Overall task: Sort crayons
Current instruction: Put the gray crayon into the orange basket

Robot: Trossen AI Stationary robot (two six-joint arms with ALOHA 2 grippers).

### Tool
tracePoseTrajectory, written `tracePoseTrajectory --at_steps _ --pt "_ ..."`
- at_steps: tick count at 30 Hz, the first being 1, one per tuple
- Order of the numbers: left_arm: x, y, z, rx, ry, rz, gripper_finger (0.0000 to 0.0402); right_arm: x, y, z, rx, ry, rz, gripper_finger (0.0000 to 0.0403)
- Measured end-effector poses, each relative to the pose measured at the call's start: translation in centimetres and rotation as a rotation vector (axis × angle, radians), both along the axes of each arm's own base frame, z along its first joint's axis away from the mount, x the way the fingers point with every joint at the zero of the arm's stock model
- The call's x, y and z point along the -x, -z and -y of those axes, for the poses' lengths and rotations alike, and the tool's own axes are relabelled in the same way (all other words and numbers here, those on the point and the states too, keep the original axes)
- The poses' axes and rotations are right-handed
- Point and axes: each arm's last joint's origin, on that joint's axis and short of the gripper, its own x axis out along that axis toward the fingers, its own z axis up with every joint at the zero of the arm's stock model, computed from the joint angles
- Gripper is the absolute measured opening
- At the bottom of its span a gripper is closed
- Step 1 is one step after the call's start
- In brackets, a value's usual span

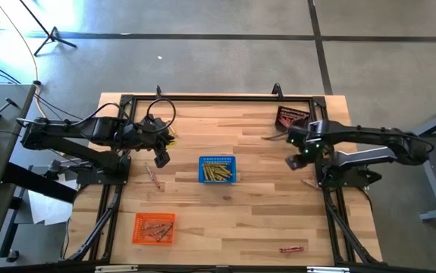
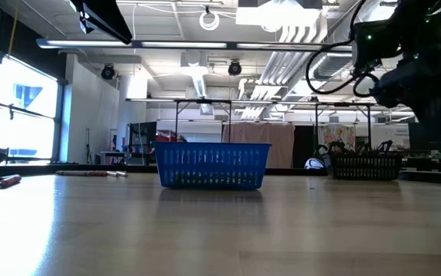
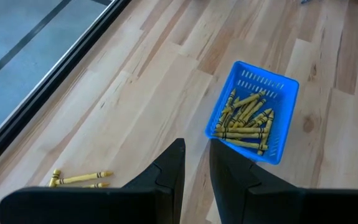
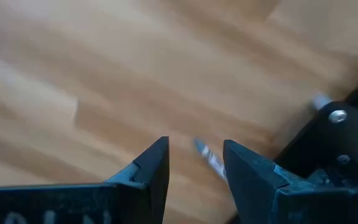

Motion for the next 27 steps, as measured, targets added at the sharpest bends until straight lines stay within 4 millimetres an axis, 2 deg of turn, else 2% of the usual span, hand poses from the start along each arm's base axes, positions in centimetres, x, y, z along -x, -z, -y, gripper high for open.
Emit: tracePoseTrajectory --at_steps 4,8,16,20,27 --pt "0.0 0.0 0.0 -0.001 -0.001 0.0 0.006 -0.9 1.0 -0.8 0.001 -0.157 -0.075 0.0137" --pt "0.0 0.0 0.0 -0.004 -0.002 0.0 0.006 -2.0 2.7 -0.9 0.006 -0.22 -0.211 0.0137" --pt "0.0 0.0 0.0 -0.003 -0.003 0.0 0.006 -3.5 6.7 -0.9 -0.228 -0.365 -0.401 0.0137" --pt "0.0 0.0 0.0 -0.003 -0.002 -0.001 0.006 -3.9 8.0 -1.0 -0.317 -0.444 -0.4 0.0137" --pt "0.0 0.0 0.0 -0.003 -0.002 -0.003 0.006 -4.3 8.8 -0.8 -0.321 -0.522 -0.379 0.0137"
